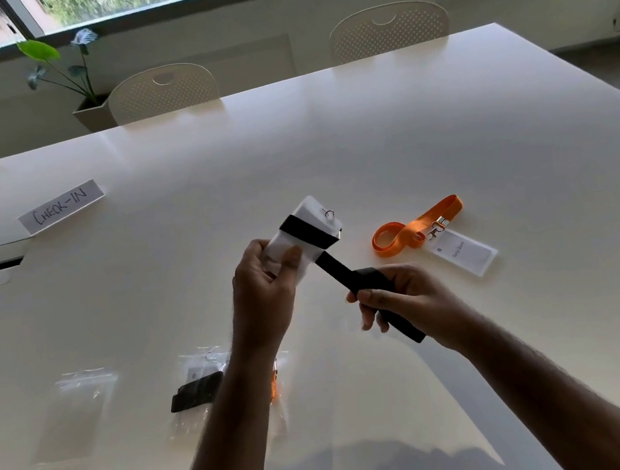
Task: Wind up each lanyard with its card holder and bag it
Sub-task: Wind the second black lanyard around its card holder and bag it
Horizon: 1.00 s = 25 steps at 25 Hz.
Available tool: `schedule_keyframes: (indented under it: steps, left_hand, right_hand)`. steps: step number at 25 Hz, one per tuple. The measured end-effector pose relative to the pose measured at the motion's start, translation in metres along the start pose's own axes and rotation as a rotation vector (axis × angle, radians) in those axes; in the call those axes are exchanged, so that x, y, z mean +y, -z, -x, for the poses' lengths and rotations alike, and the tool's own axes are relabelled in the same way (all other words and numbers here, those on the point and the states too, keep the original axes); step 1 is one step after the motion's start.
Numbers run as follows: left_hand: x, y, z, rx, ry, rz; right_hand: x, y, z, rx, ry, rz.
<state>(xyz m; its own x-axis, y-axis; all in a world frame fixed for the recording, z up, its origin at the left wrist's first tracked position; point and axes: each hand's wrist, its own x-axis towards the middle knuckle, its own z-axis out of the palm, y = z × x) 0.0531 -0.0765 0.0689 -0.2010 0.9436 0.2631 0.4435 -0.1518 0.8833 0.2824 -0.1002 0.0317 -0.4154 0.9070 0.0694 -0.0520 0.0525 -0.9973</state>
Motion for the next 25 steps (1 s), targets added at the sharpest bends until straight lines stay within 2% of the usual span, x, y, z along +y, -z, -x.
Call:
schedule_keyframes:
  steps: [4,7,13,17,19,22,25]
  left_hand:
    - [-0.005,-0.004,-0.003,0.028,-0.151,-0.193]
    - [-0.008,-0.011,0.006,-0.009,-0.239,-0.273]
    - [-0.006,-0.013,0.008,-0.007,-0.285,-0.329]
    - [-0.005,-0.012,0.005,0.020,-0.261,-0.344]
    - [-0.006,-0.012,0.004,0.014,-0.236,-0.352]
    - [-0.008,-0.010,0.005,-0.019,-0.207,-0.333]
    - [-0.006,-0.011,0.006,-0.036,-0.224,-0.354]
  right_hand:
    - [-0.013,0.001,0.005,-0.030,0.017,-0.054]
    - [-0.025,0.003,0.005,-0.044,0.023,-0.159]
    - [-0.031,-0.003,0.003,-0.079,0.000,-0.364]
    - [-0.035,-0.004,0.006,-0.220,0.034,-0.413]
    - [-0.040,-0.005,0.005,-0.230,0.054,-0.379]
    - [-0.044,-0.003,0.003,-0.155,0.077,-0.231]
    - [-0.047,-0.001,0.002,-0.092,0.109,-0.191]
